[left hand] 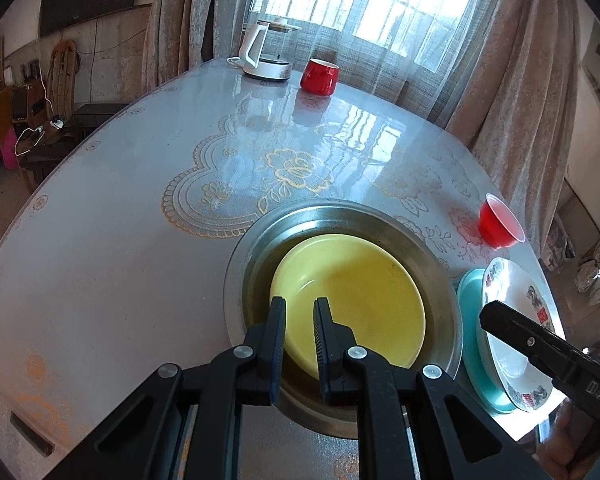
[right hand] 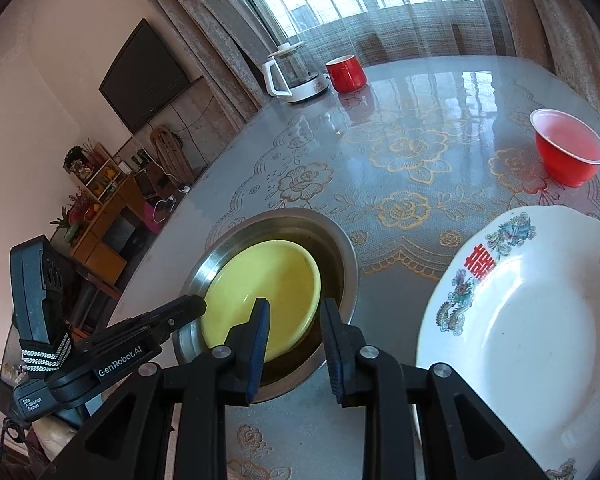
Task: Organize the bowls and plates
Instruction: 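Open both grippers and move them to the pink-and-red plastic bowl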
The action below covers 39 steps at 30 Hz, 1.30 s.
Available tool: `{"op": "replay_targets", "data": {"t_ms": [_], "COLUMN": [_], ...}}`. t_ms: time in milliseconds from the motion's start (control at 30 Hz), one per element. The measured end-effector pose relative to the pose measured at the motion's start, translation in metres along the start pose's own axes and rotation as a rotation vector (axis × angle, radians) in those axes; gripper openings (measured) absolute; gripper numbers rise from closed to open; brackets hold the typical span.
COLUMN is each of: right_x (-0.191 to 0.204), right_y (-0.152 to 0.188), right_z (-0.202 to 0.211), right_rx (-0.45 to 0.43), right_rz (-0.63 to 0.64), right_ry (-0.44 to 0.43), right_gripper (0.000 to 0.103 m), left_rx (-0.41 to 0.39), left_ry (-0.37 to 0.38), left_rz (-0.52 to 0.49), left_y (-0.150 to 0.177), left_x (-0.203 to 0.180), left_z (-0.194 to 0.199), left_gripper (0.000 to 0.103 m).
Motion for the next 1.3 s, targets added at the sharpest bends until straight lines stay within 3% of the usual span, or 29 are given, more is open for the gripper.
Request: {"op": "replay_targets", "data": {"t_ms": [433,767,1300], "right_x": [-0.048,-0.090,-0.142], "right_y": [0.011,0.010,0.024], "right_z": [0.062,0.089,0.094], "right_rx": [-0.113,-0.169,-0.142], "right_rz": [-0.075,-0.169,-0.285], "right_ry": [0.107,0.159,0.235], "right_gripper": [0.031,0.031,0.038], "left_rx": [-0.002,0.004,0.033], "left_ry": [0.071,0.086,0.110], "left_rz": [-0.126,-0.202,-0.230], "left_y": [0.005,0.013,0.008], "left_x": [-0.079,-0.117,-0.149], "left_z": [-0.002,-0.007,-0.023], "left_gripper": [0.015,0.020,0.027]}}
Point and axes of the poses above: each gripper's, at about its wrist camera, not at the fingertips, and z roughly against the way its jaws point, x to its left, y to its underside, the point moved 5 cm from there along -z, roughly the way its jaws point, and after that the axes turned 11 degrees about z, right-handed, at the moved point
